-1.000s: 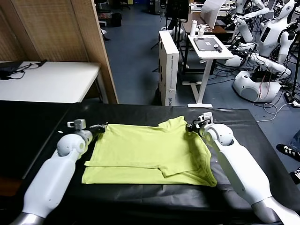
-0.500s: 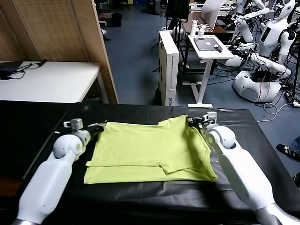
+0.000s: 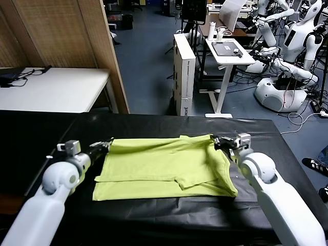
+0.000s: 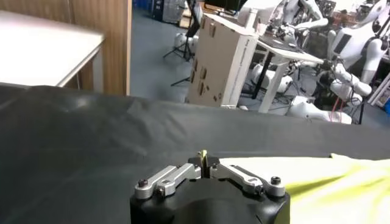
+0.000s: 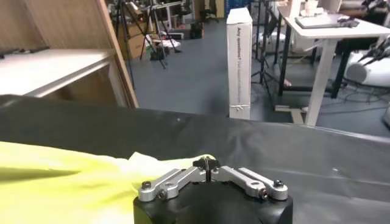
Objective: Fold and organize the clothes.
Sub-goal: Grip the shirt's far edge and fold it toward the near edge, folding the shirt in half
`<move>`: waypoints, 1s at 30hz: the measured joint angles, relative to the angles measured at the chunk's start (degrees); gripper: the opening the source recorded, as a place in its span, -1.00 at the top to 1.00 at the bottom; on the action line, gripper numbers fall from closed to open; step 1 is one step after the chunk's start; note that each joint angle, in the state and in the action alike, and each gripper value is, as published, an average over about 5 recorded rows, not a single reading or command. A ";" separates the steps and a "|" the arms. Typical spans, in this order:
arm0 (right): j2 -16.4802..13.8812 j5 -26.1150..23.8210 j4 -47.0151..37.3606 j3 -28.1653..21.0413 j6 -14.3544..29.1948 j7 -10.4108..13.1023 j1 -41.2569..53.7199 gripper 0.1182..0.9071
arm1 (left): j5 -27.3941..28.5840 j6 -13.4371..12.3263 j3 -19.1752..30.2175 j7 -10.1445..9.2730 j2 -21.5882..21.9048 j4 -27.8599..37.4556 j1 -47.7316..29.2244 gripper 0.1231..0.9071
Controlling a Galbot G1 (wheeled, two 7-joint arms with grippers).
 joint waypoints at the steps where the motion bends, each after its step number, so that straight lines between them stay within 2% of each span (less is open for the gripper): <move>1: -0.27 -0.04 0.77 0.36 -0.03 0.06 -0.95 0.94 | 0.03 -0.04 -0.60 -0.05 -0.05 -0.67 1.08 0.83; 7: -1.70 -0.20 5.96 1.95 -1.27 1.58 -6.99 0.94 | 0.37 0.78 -3.35 -0.85 -0.74 -5.37 7.20 0.83; 16: -2.94 0.20 10.67 2.39 -7.22 4.62 -13.03 0.94 | 1.42 1.80 -5.93 -1.39 -0.48 -11.58 14.37 0.83; 30: -2.91 1.18 11.21 2.09 -7.93 5.16 -14.62 0.94 | 3.45 1.60 -6.04 -1.81 -1.54 -11.19 18.35 0.85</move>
